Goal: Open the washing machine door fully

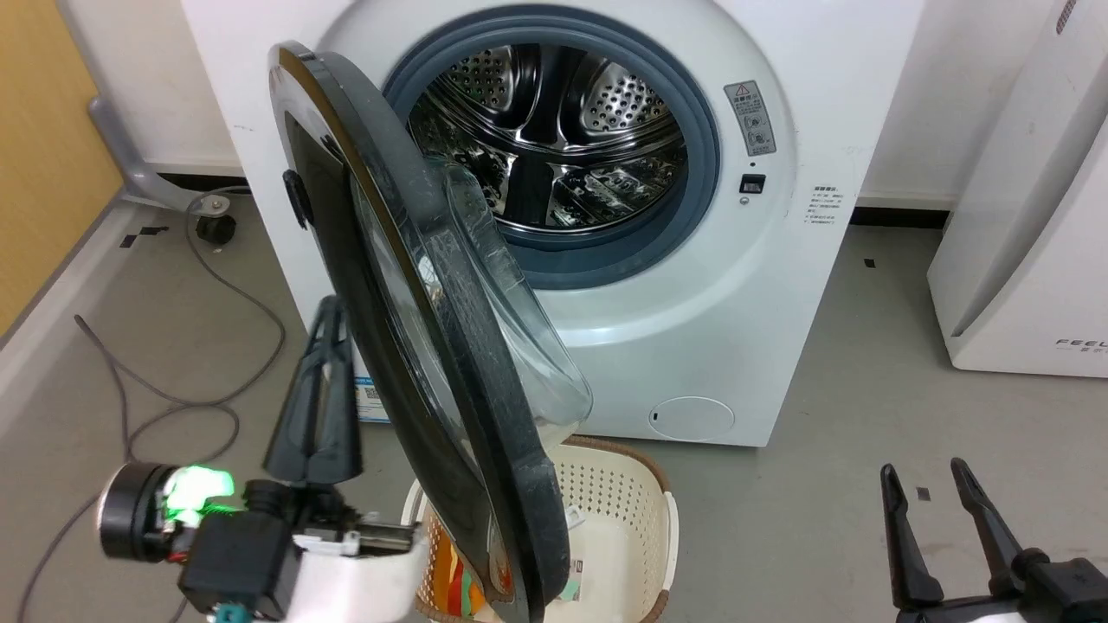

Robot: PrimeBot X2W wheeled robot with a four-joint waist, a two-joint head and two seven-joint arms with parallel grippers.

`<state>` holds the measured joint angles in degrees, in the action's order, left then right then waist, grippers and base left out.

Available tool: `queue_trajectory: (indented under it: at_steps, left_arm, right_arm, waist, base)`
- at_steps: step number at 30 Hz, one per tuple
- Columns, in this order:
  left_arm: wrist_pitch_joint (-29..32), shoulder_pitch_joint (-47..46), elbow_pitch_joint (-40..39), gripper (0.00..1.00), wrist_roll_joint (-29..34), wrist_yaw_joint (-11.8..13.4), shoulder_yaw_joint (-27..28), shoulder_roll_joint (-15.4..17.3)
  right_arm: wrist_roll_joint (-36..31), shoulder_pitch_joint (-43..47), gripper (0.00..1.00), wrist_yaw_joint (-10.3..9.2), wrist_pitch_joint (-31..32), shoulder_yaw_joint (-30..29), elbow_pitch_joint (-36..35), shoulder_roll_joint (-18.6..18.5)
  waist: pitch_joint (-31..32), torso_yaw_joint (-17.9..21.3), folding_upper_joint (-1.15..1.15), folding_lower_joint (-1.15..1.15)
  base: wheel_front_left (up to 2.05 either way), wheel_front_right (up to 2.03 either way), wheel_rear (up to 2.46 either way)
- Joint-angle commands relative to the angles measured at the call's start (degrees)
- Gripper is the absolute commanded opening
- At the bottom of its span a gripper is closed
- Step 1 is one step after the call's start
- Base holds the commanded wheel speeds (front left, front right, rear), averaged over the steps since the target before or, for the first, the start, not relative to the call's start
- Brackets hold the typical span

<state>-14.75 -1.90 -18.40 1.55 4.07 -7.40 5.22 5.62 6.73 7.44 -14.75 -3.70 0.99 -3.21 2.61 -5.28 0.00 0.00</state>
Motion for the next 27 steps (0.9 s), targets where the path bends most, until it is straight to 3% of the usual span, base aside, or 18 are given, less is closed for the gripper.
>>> queue_trajectory:
  at_steps: [1,13,27]
  left_arm:
    - [-0.2,-1.1,-1.7,0.00,0.5,-0.3,-1.6,0.0]
    - [-0.3,-1.6,-5.1,0.00,0.6,-3.5,-15.5,-0.8]
    - [-0.3,2.7,2.2,0.00,-1.0,-6.8,-27.7,-0.6]
  right_arm:
    - [0.4,1.1,1.00,0.05,-0.2,0.0,-0.3,0.3]
    - [0.6,1.2,1.00,0.05,-0.2,0.3,0.1,0.3]
    - [1.2,0.9,1.00,0.05,-0.2,0.2,0.8,0.3]
  waist:
    - [0.0,0.0,0.00,0.00]
    - [0.2,0.0,0.00,0.00]
    - [-0.5,-0.3,0.00,0.00]
  base:
    - [0.00,0.00,0.00]
    - [0.00,0.00,0.00]
    - [0.00,0.00,0.00]
